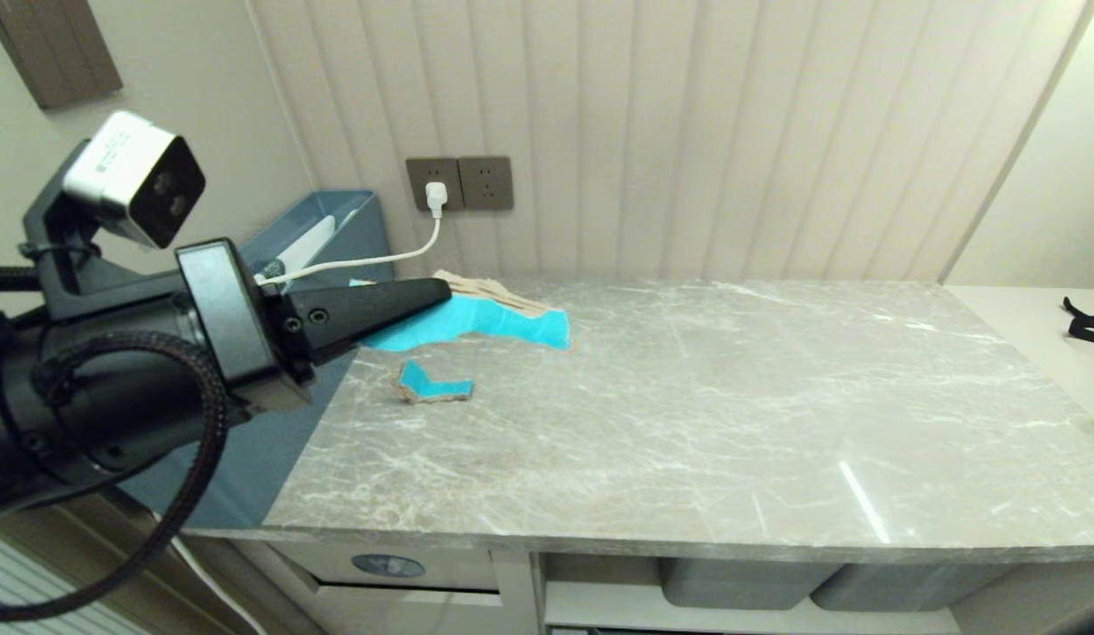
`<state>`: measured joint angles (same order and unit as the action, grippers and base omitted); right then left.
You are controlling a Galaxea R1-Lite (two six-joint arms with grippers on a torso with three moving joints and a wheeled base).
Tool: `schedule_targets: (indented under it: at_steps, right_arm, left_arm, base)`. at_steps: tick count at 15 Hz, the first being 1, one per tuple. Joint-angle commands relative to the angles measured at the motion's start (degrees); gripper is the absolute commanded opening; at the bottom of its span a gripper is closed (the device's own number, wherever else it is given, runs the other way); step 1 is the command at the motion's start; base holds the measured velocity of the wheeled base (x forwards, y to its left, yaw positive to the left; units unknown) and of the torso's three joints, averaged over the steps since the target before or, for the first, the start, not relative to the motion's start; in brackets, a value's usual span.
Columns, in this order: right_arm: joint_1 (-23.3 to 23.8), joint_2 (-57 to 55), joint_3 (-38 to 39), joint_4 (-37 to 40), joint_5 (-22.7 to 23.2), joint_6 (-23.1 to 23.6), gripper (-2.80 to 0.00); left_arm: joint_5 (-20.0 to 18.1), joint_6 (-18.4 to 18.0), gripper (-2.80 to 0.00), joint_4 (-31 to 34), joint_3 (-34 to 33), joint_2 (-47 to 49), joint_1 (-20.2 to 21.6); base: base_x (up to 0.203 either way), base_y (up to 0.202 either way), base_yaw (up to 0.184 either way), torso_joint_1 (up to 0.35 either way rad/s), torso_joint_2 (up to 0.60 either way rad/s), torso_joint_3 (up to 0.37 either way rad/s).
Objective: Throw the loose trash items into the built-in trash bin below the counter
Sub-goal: Put the garbage in the trash can
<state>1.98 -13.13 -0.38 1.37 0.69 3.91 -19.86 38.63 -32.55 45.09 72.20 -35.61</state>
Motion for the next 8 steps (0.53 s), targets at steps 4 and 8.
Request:
schedule_targets:
  at_steps: [4, 8]
  right_arm:
    - [-0.31, 1.53, 0.29, -0.84, -0.16, -0.51, -2.80]
    - [-1.26, 12.56, 0.33, -1.11, -0.41, -1.12, -2.80]
  left_arm:
    - [1.85, 0.13, -2.80, -0.15, -0.09, -0.75, 0.01]
    - [3.98, 0.12, -2.80, 0.57, -0.04, -1.00, 0.36]
  base:
    - [0.000, 0.000, 0.000, 0.000, 0.00, 0.000]
    - [0.000, 0.000, 0.000, 0.000, 0.00, 0.000]
